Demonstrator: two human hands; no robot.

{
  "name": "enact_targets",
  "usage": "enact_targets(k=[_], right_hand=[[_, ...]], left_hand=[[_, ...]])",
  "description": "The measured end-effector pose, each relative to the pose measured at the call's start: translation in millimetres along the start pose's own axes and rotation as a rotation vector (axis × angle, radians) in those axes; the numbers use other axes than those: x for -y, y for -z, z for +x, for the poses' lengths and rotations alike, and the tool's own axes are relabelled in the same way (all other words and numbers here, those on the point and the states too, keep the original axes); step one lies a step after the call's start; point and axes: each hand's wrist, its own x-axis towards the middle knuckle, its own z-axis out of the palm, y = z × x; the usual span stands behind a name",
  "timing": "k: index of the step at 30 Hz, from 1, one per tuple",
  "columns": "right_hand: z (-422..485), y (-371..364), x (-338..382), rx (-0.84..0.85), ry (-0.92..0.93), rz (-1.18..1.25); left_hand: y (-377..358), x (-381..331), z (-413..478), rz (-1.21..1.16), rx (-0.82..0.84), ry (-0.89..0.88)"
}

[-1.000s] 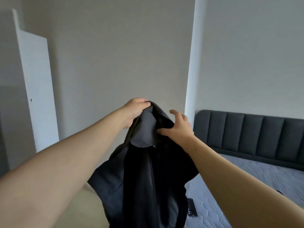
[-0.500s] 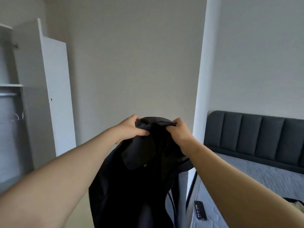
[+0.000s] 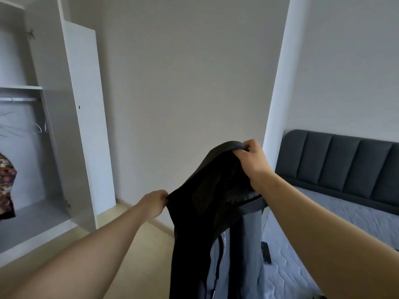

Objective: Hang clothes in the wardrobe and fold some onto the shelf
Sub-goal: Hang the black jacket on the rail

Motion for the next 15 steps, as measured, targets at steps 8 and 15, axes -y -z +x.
enact_targets(k=[8, 15], right_hand=[[-12.9, -6.5, -42.0, 0.076, -0.143, 0.077], [-19.2, -61.2, -52.8, 0.233, -0.178, 0.233]], left_hand=[[-4.7, -15.4, -4.7, -1.086, -0.248, 0.520], [46.9, -5.8, -15.6, -1.450, -0.223, 0.512]])
